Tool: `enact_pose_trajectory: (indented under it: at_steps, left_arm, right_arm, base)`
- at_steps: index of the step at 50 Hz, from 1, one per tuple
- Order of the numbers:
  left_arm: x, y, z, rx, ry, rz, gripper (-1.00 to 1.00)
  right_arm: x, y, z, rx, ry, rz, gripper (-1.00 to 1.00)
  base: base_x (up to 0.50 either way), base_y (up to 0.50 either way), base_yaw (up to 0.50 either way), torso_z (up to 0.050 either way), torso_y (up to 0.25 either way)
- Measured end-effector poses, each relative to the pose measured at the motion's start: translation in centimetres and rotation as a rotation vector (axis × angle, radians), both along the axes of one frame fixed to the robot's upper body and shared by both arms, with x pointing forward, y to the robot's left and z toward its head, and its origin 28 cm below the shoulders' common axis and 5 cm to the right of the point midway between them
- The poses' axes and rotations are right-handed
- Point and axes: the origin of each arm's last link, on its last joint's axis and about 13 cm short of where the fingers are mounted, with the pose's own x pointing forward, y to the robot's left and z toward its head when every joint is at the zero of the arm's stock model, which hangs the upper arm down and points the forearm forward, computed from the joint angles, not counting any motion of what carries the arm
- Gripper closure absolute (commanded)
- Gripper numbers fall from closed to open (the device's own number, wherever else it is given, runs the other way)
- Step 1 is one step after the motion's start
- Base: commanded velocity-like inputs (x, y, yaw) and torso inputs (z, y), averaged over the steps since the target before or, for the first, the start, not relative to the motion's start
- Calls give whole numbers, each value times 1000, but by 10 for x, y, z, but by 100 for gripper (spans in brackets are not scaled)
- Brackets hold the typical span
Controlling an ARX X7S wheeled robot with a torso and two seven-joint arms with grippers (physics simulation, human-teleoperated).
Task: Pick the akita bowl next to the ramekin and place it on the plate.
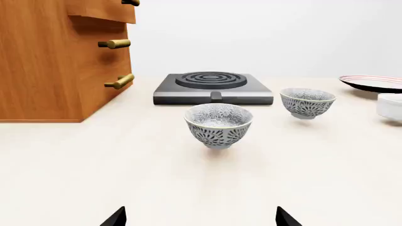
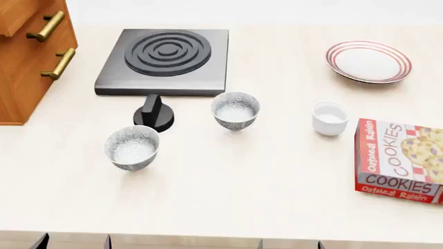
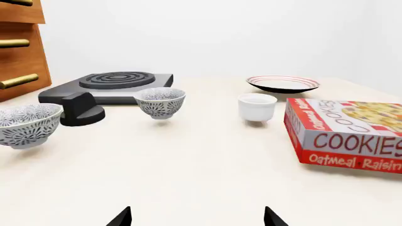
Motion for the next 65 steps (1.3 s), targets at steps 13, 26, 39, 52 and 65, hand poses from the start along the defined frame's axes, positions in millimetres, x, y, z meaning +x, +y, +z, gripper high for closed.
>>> enact_pose_trajectory:
  at_steps: [13, 26, 39, 52, 65]
  left_arm:
    - [0, 0, 1, -5, 8, -9, -100]
    - [2, 2, 1, 2, 10, 2, -100]
    - [-3, 6, 26, 26, -76, 11, -100]
    - [-9, 6, 71, 47, -190, 9, -100]
    - [-15, 10, 120, 45, -305, 7, -100]
  right_arm:
    - [0, 0, 0, -14, 2, -1, -100]
    - [1, 1, 5, -22, -3, -3, -100]
    - [-4, 2, 34, -46, -45, -20, -100]
    - [-10, 6, 73, -74, -121, -22, -100]
    - [-12, 9, 121, -112, -226, -15, -100]
  base:
    - [0, 0, 0, 0, 0]
    - [0, 0, 0, 0, 0]
    - [0, 0, 0, 0, 0]
    - [0, 0, 0, 0, 0]
    - [0, 0, 0, 0, 0]
